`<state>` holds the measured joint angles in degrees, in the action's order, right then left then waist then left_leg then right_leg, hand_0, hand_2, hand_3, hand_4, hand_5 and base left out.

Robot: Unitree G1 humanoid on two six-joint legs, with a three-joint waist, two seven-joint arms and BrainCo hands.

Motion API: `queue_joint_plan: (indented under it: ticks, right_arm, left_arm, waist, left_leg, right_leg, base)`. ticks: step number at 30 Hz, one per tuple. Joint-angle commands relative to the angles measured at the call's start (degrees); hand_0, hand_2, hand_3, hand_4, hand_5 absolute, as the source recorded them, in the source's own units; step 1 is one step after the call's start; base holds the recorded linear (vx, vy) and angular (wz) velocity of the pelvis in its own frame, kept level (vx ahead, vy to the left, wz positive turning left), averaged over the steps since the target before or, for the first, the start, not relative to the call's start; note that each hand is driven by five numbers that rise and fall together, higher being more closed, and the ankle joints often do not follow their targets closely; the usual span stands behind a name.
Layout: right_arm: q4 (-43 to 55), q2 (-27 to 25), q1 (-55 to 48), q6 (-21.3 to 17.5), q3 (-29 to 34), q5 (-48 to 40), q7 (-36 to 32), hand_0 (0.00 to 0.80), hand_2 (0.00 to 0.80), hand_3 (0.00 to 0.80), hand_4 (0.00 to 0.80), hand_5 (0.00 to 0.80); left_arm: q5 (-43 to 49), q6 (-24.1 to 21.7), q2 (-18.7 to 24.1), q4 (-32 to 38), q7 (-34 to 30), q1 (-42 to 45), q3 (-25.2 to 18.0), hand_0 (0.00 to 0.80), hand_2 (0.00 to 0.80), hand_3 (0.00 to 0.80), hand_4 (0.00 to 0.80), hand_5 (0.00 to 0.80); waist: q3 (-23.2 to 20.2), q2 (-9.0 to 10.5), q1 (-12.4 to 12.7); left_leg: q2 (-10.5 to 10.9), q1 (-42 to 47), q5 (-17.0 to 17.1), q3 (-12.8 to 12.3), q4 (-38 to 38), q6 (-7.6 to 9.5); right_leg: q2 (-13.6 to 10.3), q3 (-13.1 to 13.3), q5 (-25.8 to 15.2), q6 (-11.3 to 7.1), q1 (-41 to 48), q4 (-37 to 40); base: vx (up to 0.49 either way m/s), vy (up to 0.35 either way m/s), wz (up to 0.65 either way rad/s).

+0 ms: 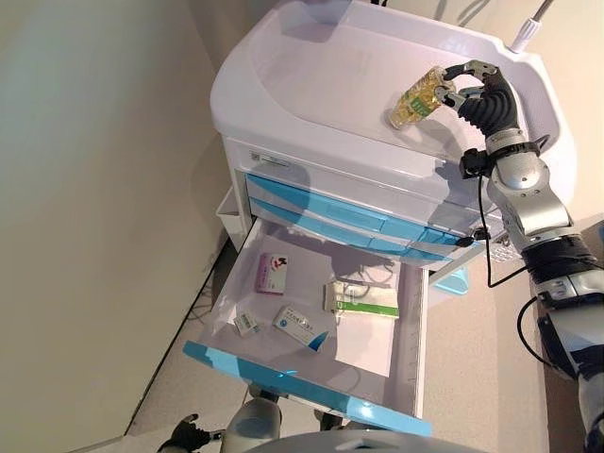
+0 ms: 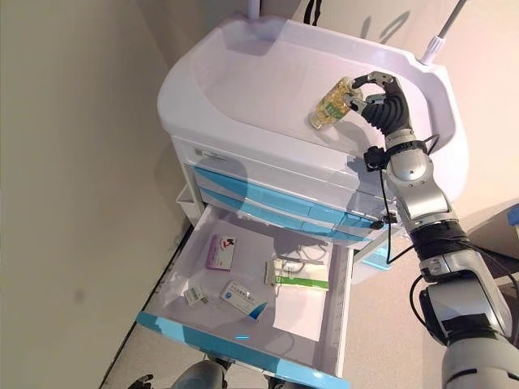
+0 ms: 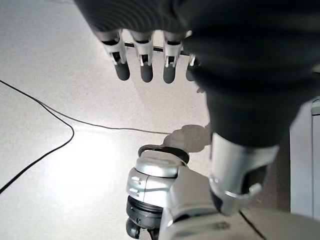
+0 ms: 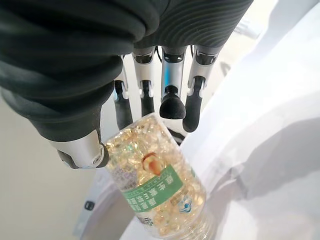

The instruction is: Open the drawer and pick up the medicine

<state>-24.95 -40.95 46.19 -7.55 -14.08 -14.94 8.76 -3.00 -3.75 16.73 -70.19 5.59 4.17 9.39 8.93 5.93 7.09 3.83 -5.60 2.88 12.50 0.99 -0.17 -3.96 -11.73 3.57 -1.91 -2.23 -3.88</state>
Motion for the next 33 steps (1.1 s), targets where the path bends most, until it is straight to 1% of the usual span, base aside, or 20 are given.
queue_joint_plan:
  ticks: [1,2,3,10,17,27,33]
  right_arm:
    - [5.2,0.5,-2.2,-2.9,0.2,3.4,1.5,0.800,0.800,0.800,0.800,0.800]
    - [5.2,0.5,-2.2,-2.9,0.2,3.4,1.5,0.800,0.800,0.800,0.800,0.800]
    - [6.9,0.9,-2.0,-3.0,0.8,5.2,2.5,0.800,0.800,0.800,0.800,0.800]
    - [7.8,1.2,-0.6,-2.8,1.1,8.5,4.1,0.800,0.800,0.800,0.800,0.800]
    - [6.3,1.4,2.8,-2.6,0.0,8.0,4.2,0.800,0.800,0.800,0.800,0.800]
    - [3.3,-1.2,7.6,-1.9,-2.7,8.6,3.7,0.800,0.800,0.800,0.800,0.800]
    - [1.2,-1.7,9.7,-1.5,-4.2,9.0,3.2,0.800,0.800,0.800,0.800,0.800]
  left_arm:
    - [2.6,-0.9,0.2,-1.0,0.8,0.2,-2.2,0.000,0.000,0.000,0.000,0.000]
    - [2.6,-0.9,0.2,-1.0,0.8,0.2,-2.2,0.000,0.000,0.000,0.000,0.000]
    - [3.0,-0.9,0.3,-1.0,1.1,0.1,-2.6,0.000,0.000,0.000,0.000,0.000]
    - [3.1,-1.0,0.5,-0.9,1.3,0.0,-2.6,0.000,0.000,0.000,0.000,0.000]
    - [2.9,-1.1,0.9,-1.2,1.3,0.3,-2.8,0.000,0.000,0.000,0.000,0.000]
    - [2.7,-1.0,1.5,-1.7,1.2,0.3,-2.9,0.000,0.000,0.000,0.000,0.000]
    - [2.7,-1.1,1.5,-2.0,1.1,0.4,-2.6,0.000,0.000,0.000,0.000,0.000]
  waist:
    - [-2.8,0.33,1.1]
    - [-2.8,0.33,1.1]
    - [-2.9,0.34,1.2]
    - [-2.7,0.49,1.5]
    - [-2.8,0.91,1.8]
    - [-2.8,1.88,2.2]
    - [-2.9,2.28,2.4]
  left_leg:
    - [3.0,-0.8,-0.7,-0.8,-0.7,1.59]
    - [3.0,-0.8,-0.7,-0.8,-0.7,1.59]
    - [3.0,-0.7,-0.7,-0.7,-0.7,1.66]
    - [3.1,-0.6,-0.8,-0.6,-0.7,1.77]
    - [3.1,-0.6,-0.8,-0.6,-0.5,1.89]
    - [3.2,-0.5,-0.9,-0.3,-0.5,1.93]
    - [3.2,-0.4,-1.0,-0.4,-0.6,1.96]
  right_leg:
    - [-2.7,0.0,-4.9,-3.97,-4.8,-2.7]
    - [-2.7,0.0,-4.9,-3.97,-4.8,-2.7]
    - [-2.7,0.0,-4.9,-3.95,-4.8,-2.8]
    - [-2.8,0.0,-4.8,-3.99,-4.8,-3.0]
    - [-2.8,0.1,-4.9,-4.05,-4.8,-3.1]
    - [-3.0,-0.3,-5.1,-4.18,-4.6,-3.2]
    - [-2.9,-0.2,-5.2,-4.21,-4.6,-3.1]
  base:
    - [0.000,0.000,0.00]
    - [0.000,0.000,0.00]
    - [0.000,0.000,0.00]
    - [0.000,0.000,0.00]
    - [0.000,0.000,0.00]
    - [0.000,0.000,0.00]
    - [0.000,0.000,0.00]
